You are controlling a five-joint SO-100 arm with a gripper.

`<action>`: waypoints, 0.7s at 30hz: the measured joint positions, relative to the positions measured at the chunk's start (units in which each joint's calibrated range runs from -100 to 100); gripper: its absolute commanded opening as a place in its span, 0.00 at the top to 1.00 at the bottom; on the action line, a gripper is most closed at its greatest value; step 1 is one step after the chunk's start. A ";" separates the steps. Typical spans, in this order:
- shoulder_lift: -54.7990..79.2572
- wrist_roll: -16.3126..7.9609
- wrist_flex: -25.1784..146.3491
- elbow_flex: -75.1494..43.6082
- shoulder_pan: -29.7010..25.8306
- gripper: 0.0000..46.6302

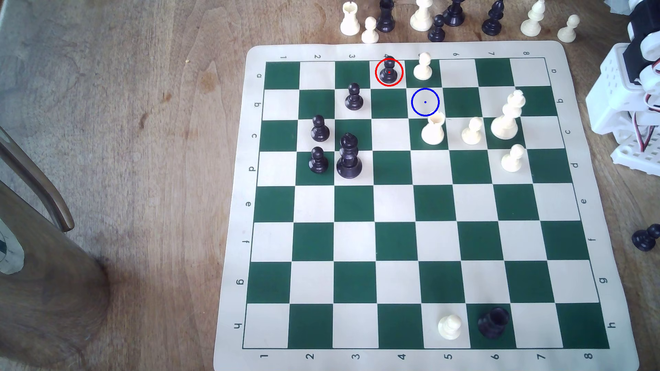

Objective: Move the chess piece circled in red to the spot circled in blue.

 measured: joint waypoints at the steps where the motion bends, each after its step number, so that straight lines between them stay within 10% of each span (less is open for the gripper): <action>1: 0.00 0.00 0.00 0.00 0.00 1.00; 21: 0.00 0.39 36.65 -25.49 0.52 1.00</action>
